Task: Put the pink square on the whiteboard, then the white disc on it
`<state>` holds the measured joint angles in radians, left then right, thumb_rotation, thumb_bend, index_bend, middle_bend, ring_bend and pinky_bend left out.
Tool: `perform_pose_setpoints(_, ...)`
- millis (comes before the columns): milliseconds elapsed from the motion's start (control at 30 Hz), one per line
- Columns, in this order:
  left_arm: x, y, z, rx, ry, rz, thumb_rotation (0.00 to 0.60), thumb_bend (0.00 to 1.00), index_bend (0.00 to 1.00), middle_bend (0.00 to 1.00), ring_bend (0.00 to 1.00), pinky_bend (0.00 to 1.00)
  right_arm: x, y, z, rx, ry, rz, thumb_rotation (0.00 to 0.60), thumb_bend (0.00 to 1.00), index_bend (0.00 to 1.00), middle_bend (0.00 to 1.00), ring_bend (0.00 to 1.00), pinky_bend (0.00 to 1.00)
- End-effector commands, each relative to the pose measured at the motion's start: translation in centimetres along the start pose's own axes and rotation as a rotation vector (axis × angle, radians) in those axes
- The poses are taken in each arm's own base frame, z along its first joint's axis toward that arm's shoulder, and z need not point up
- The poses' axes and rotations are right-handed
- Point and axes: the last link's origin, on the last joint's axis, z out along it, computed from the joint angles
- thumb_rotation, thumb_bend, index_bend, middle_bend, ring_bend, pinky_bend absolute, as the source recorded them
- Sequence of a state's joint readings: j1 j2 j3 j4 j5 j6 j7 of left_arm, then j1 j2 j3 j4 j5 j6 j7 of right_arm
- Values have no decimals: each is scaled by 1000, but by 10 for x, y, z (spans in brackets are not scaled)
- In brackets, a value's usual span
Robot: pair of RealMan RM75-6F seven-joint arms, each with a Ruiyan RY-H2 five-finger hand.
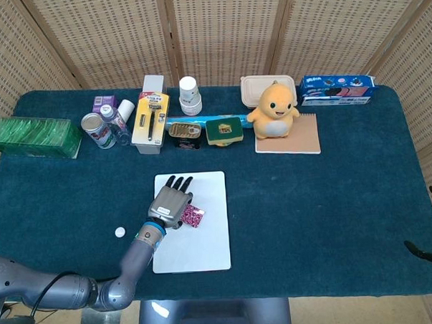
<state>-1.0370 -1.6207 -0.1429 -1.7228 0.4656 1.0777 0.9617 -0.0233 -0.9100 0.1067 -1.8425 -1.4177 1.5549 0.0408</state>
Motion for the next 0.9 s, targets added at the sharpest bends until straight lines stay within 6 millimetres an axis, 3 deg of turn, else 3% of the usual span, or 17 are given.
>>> perform_pose_setpoints(33, -2, 3, 1, 1, -12, 4, 600, 197, 348, 0, 0, 34, 0, 0, 0, -1, -2, 0, 600, 17, 73, 0, 0, 0)
perform_pose_setpoints(167, -4, 3, -1, -2, -32, -8, 600, 173, 99, 0, 0, 34, 0, 1, 0, -4, -6, -3, 600, 17, 73, 0, 0, 0)
perform_pose_setpoints(267, -4, 3, -4, -6, -39, -16, 600, 165, 3, 0, 0, 34, -1, 1, -1, -3, -11, -3, 600, 17, 73, 0, 0, 0)
perform_pose_setpoints(467, 2, -7, -16, -13, -8, -49, 600, 163, 0, 0, 0, 34, -1, 1, -1, -4, -14, -3, 600, 17, 73, 0, 0, 0)
perform_pose_setpoints(600, 1, -35, -37, 2, 27, -51, 600, 164, 0, 0, 0, 34, -1, 0, 0, -1, -14, 1, 600, 17, 73, 0, 0, 0)
perform_pose_setpoints(767, -20, -80, -66, 42, 27, -71, 600, 167, 10, 0, 0, 34, -2, -1, -1, 6, -24, 5, 600, 17, 73, 0, 0, 0)
perform_pose_setpoints(900, -38, -103, -82, 62, 16, -94, 600, 174, 162, 0, 0, 34, -4, -4, -3, 16, -31, 4, 600, 17, 73, 0, 0, 0)
